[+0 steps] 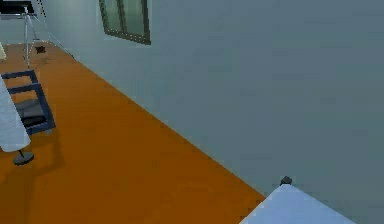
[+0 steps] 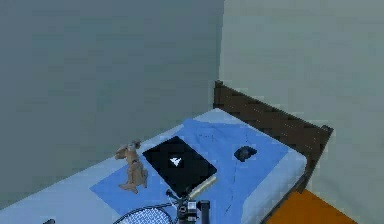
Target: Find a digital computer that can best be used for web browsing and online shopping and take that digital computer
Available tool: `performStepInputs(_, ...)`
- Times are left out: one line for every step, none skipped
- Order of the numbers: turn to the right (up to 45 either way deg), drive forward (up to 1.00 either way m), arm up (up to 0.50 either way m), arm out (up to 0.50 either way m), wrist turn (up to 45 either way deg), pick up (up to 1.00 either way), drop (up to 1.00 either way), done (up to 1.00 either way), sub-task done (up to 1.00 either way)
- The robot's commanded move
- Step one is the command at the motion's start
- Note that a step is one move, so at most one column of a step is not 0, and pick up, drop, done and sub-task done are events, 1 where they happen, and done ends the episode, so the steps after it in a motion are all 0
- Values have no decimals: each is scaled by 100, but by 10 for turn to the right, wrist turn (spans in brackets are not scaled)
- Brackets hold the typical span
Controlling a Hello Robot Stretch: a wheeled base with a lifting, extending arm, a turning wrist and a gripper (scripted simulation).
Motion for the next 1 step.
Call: performStepInputs(0, 0, 0, 0, 0, 0, 0, 100, 0)
